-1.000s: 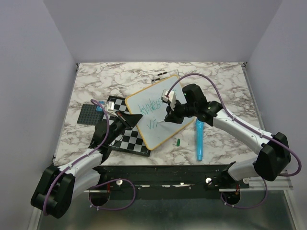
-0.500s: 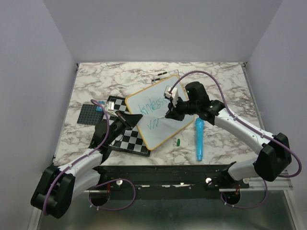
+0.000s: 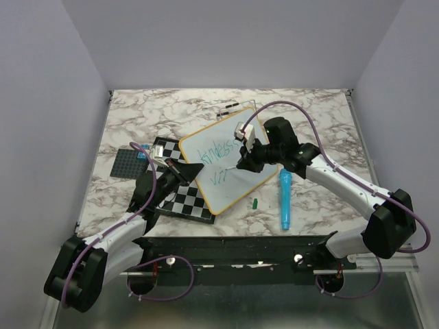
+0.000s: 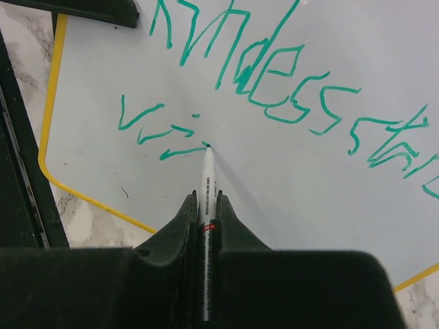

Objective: Write a sentence on the whiteboard

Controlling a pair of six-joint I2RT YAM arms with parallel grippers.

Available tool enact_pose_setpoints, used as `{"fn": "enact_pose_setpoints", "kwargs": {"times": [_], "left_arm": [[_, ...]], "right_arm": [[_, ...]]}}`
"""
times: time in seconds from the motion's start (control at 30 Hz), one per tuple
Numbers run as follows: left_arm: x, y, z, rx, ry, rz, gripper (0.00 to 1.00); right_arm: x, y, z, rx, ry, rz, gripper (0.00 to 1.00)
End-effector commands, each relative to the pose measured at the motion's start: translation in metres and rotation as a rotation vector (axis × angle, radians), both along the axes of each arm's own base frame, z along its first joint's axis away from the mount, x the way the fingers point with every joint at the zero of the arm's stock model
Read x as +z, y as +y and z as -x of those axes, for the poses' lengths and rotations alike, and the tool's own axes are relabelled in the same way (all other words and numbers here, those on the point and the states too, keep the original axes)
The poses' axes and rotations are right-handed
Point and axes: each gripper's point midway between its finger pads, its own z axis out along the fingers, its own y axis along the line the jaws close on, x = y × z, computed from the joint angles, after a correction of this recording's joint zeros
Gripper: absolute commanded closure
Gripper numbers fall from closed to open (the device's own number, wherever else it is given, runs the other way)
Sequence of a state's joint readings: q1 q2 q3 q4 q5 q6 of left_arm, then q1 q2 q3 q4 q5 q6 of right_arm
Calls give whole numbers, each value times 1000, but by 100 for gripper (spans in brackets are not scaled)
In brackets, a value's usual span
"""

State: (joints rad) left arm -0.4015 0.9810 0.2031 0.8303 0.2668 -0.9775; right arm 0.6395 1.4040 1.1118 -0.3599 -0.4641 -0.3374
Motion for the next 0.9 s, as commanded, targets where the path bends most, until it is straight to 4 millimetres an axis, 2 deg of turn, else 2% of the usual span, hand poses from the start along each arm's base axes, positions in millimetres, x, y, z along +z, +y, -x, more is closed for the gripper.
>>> {"fn": "enact_pose_setpoints", "kwargs": {"times": [0.0,0.17,0.33,0.6,0.87], "left_arm": [[53,-4,7,-33,-176,88,100],[52,-4,7,-33,-174,88,100],[52,-4,7,-34,-175,89,100],[52,-5,7,-38,-175,89,100],[51,-5,7,-40,-173,91,100]], "right_arm": [[3,-9,-21,-94,-38,21,99],[9,-12,-25,-118,-52,10,100],[13,-4,-17,-55,-45,-24,100],[23,4,-17,-34,-47,-62,100],[18,6,-17,-29,-27,-64,100]]}}
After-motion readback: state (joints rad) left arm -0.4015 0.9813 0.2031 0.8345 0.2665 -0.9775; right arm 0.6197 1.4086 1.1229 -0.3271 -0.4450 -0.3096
